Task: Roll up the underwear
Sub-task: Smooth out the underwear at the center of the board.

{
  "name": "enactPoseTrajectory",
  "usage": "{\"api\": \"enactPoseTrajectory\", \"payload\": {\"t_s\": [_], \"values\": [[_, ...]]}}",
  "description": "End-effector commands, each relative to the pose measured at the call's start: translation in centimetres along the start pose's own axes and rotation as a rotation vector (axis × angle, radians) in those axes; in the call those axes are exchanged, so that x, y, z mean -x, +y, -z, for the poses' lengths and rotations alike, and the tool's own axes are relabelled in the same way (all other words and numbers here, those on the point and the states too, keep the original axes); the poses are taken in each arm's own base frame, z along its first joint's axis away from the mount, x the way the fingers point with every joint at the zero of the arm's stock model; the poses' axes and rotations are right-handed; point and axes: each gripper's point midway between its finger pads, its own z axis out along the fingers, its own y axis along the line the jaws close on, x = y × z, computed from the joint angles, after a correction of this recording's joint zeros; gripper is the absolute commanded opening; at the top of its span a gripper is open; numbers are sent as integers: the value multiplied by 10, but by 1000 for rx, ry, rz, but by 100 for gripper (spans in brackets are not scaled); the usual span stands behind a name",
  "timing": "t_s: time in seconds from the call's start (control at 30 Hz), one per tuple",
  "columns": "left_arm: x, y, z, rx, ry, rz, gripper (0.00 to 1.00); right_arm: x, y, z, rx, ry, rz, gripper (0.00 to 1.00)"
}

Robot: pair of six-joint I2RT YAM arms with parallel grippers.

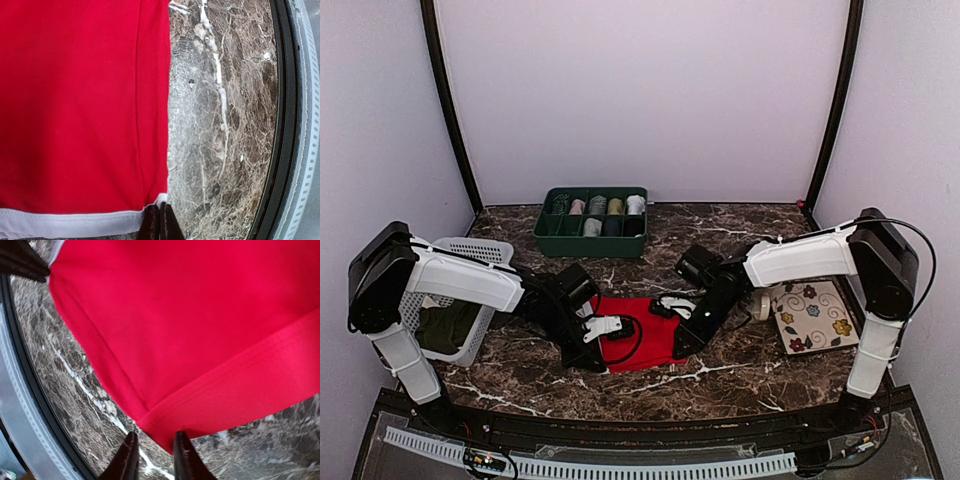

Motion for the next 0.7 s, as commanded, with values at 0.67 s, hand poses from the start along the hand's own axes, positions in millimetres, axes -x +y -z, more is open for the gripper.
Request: {"api": "enactPoseTrajectory", "payload": {"t_s": [0.67], "values": [[-13,1,-3,10,59,14,0,15,0,33,-208,-108,240,40]]}}
